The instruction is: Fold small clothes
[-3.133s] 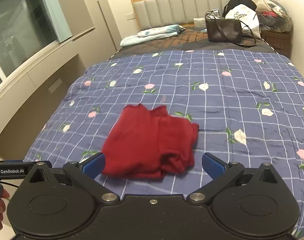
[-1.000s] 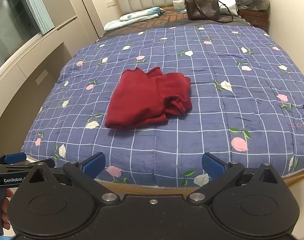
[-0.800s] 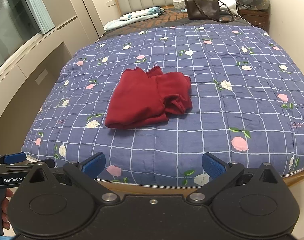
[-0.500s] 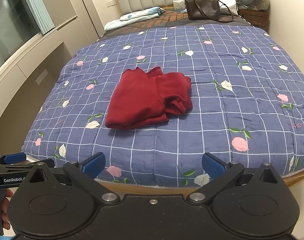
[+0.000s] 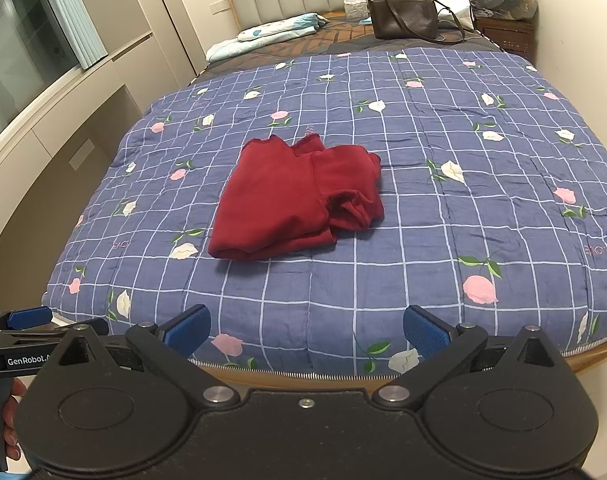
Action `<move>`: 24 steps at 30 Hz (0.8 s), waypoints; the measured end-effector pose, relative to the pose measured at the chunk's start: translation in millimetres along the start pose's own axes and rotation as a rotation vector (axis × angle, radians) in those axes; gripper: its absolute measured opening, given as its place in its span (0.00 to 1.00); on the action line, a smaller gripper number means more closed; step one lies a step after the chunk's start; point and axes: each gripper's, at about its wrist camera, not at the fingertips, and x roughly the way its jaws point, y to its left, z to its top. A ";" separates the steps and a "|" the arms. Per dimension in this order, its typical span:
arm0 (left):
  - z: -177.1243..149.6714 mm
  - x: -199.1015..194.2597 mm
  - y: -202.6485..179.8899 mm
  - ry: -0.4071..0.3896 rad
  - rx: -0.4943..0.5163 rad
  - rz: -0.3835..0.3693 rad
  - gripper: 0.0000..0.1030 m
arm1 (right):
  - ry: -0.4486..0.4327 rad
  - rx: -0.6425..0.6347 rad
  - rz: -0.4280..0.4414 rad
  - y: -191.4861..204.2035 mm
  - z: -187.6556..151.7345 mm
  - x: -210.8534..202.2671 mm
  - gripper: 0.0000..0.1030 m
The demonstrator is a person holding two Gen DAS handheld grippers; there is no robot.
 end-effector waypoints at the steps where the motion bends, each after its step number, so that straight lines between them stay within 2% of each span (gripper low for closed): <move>1: 0.0 0.1 0.1 0.000 0.000 0.000 1.00 | 0.000 0.000 0.000 0.0 0.0 0.1 0.99; 24: 1.4 0.9 0.7 0.002 0.000 0.001 1.00 | 0.002 0.001 0.000 0.2 1.5 0.9 0.99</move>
